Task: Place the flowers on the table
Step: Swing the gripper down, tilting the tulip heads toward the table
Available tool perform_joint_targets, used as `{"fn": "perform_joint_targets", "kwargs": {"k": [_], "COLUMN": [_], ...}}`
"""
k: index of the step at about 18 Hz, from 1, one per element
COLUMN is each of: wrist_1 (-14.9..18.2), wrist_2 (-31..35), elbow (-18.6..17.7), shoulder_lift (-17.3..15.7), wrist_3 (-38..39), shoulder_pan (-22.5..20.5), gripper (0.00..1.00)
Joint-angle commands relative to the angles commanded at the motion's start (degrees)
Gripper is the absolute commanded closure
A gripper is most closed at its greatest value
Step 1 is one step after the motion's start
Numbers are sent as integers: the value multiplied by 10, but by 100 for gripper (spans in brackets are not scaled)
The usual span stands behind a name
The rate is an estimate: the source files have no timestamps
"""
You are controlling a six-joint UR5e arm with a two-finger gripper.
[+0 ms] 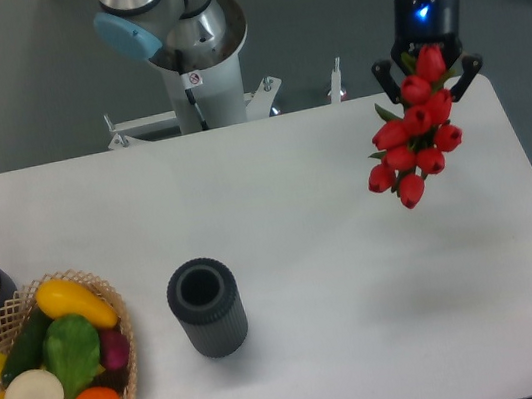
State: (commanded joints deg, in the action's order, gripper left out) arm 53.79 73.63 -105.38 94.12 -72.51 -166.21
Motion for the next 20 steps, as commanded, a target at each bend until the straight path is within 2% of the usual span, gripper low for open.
{"fn": "perform_joint_targets", "kwargs": {"k": [6,13,20], "wrist_1": [8,8,7], "wrist_2": [89,106,114], "elbow": [2,7,13], "shoulder_lift": [50,108,141], "wrist_3": [-2,-1,-2], "shoulder_pan": [45,69,79], "gripper": [71,71,71]}}
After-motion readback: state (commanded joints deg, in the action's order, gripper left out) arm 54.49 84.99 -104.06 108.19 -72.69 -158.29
